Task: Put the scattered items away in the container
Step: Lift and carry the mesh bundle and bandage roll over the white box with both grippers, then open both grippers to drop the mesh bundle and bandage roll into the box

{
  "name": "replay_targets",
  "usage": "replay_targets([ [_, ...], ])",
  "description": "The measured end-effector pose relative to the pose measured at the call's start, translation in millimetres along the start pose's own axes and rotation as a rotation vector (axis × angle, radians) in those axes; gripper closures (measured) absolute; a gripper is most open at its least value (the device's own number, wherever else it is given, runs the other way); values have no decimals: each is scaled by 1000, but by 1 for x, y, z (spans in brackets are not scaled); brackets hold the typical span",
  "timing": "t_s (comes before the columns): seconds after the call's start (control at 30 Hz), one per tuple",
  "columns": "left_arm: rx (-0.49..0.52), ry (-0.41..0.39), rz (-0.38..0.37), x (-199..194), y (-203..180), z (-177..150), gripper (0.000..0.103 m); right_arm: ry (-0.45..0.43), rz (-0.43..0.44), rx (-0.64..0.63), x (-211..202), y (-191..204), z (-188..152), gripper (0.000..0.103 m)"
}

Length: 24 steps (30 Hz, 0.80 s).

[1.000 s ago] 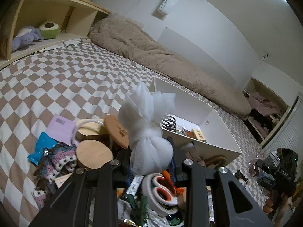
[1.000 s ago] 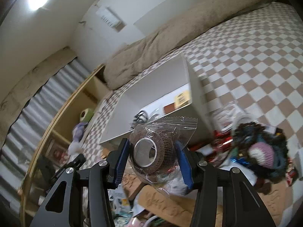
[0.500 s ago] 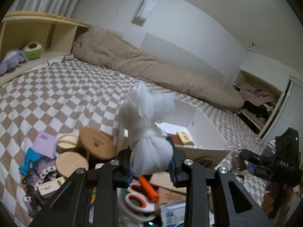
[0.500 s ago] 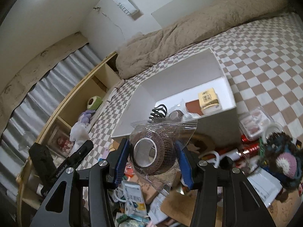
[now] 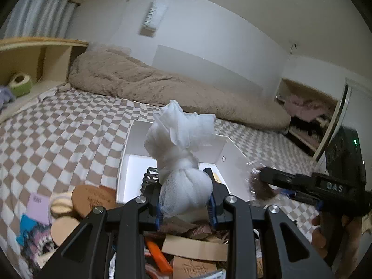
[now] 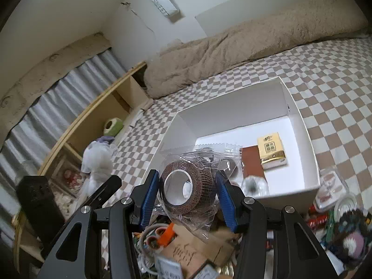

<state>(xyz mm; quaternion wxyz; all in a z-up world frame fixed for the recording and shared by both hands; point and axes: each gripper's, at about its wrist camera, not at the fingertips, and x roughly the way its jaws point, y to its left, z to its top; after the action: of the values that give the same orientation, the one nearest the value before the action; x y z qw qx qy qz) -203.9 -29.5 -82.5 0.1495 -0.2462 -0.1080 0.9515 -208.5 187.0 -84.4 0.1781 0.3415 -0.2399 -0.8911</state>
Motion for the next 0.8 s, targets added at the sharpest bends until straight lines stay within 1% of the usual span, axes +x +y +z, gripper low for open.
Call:
replay_targets([
  [0.2,47,39,-16,30,-12,25,74,53,-64,5,24,-3,32,52],
  [0.3,72,61,-17,46,-15,38,74,74,-88,33,35,-11,53,52],
  [0.43,132,85,10,66,-20,55,74,100,-132,54,54,-17,81,52],
  [0.57,118,119,15,82,-16,67,74,111,-185,87,80,-28,105,52],
  [0.63,98,137,15,89,-13,72,74,117,-209,113,93,-36,109,52],
  [0.73,80,162,26,101,-10,81,74,142,-213,154,110,-49,113,52],
  [0.8,59,176,28,109,-8,85,74,158,-223,152,121,-55,113,52],
])
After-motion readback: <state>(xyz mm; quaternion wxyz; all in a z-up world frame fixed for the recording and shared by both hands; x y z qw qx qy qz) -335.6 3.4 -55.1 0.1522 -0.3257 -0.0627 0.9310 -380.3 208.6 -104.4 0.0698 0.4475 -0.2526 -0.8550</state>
